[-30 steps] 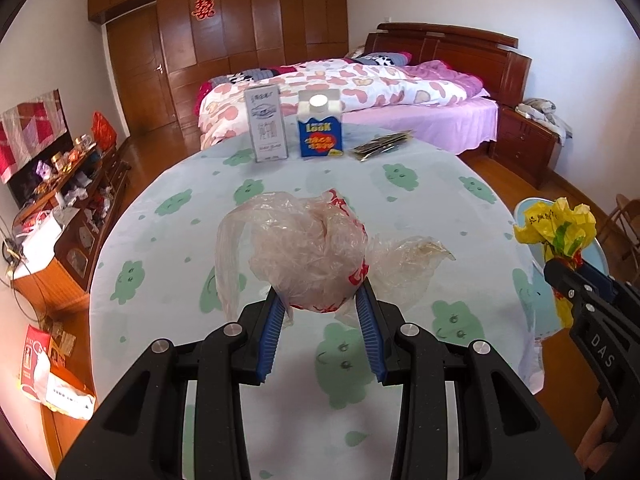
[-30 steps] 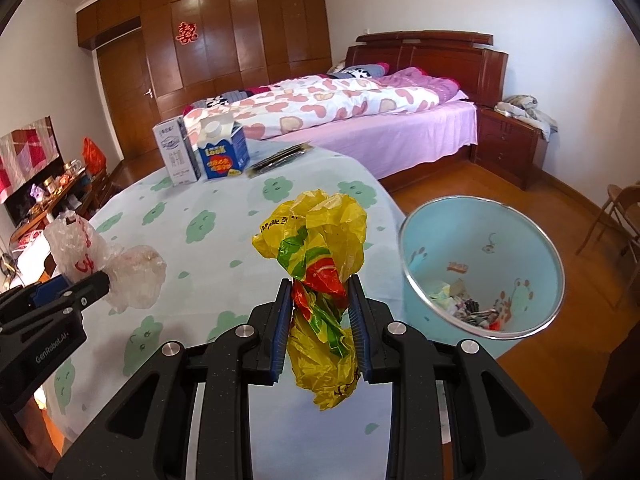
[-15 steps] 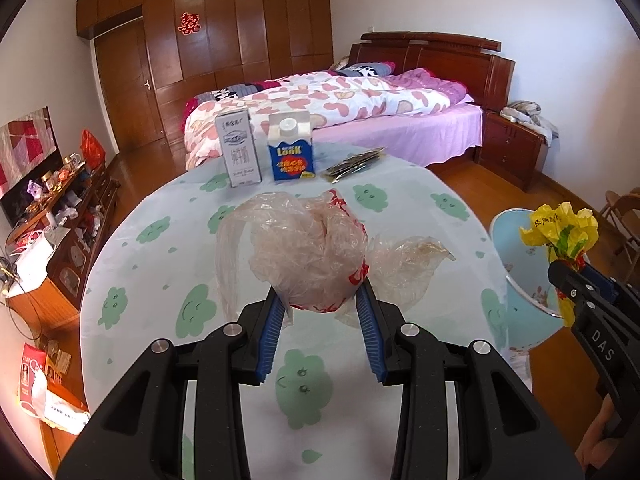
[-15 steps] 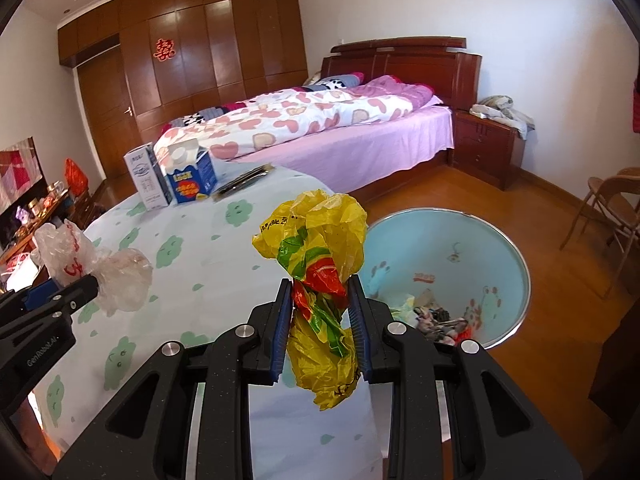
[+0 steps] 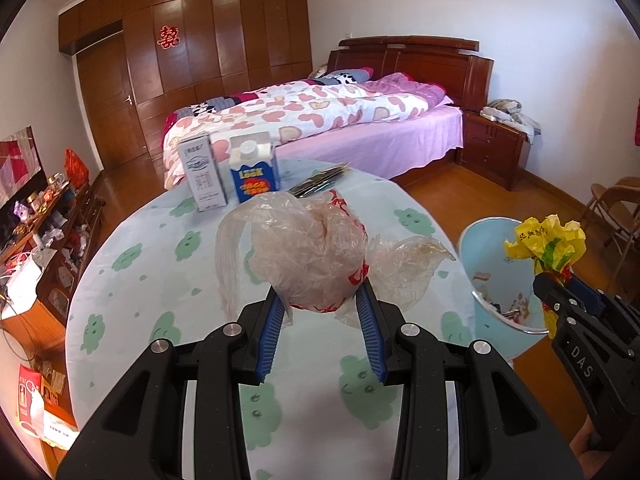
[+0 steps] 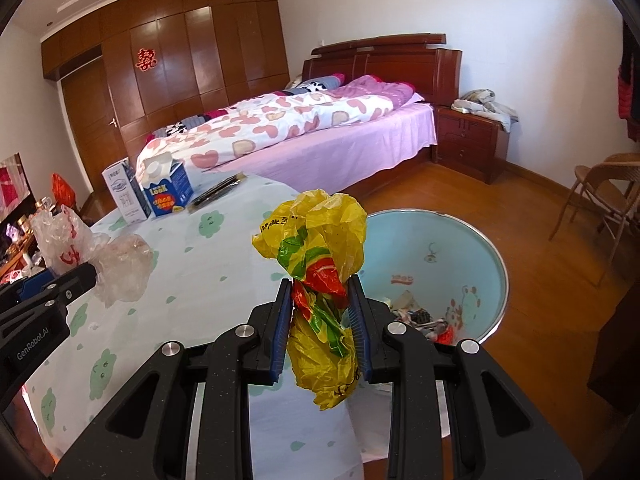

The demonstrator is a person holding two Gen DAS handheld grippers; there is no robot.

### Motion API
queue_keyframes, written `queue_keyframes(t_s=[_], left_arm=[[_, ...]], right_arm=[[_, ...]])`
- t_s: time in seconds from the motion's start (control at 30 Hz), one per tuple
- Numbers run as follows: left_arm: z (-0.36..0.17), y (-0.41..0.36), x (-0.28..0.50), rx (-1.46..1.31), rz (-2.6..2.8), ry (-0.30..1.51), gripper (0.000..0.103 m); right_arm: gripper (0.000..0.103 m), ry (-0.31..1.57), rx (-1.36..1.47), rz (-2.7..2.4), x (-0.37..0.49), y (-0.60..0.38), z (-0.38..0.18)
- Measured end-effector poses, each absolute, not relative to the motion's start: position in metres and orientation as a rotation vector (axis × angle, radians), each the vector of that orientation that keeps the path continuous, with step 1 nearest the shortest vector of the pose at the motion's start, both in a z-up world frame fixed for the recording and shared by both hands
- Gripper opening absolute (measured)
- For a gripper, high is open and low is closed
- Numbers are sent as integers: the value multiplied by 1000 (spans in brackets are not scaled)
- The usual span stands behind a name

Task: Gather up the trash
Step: 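Carry both held plastic bags over the blue bin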

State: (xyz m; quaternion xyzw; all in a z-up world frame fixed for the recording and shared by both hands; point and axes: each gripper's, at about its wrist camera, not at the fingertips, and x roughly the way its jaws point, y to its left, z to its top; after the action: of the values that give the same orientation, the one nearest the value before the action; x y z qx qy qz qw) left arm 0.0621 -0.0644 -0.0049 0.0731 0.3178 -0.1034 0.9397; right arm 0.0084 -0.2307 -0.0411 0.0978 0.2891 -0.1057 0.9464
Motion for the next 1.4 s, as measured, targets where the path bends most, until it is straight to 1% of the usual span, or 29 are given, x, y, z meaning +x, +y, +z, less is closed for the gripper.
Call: queue_keyframes(t_s=[0.57, 1.4], left_arm=[[-4, -118, 70, 191, -284, 634, 37], [-13, -165, 81, 209, -369, 648, 37]], right_arm=[[28, 590, 262, -297, 7, -276, -48], [28, 593, 328, -419, 0, -333, -57]])
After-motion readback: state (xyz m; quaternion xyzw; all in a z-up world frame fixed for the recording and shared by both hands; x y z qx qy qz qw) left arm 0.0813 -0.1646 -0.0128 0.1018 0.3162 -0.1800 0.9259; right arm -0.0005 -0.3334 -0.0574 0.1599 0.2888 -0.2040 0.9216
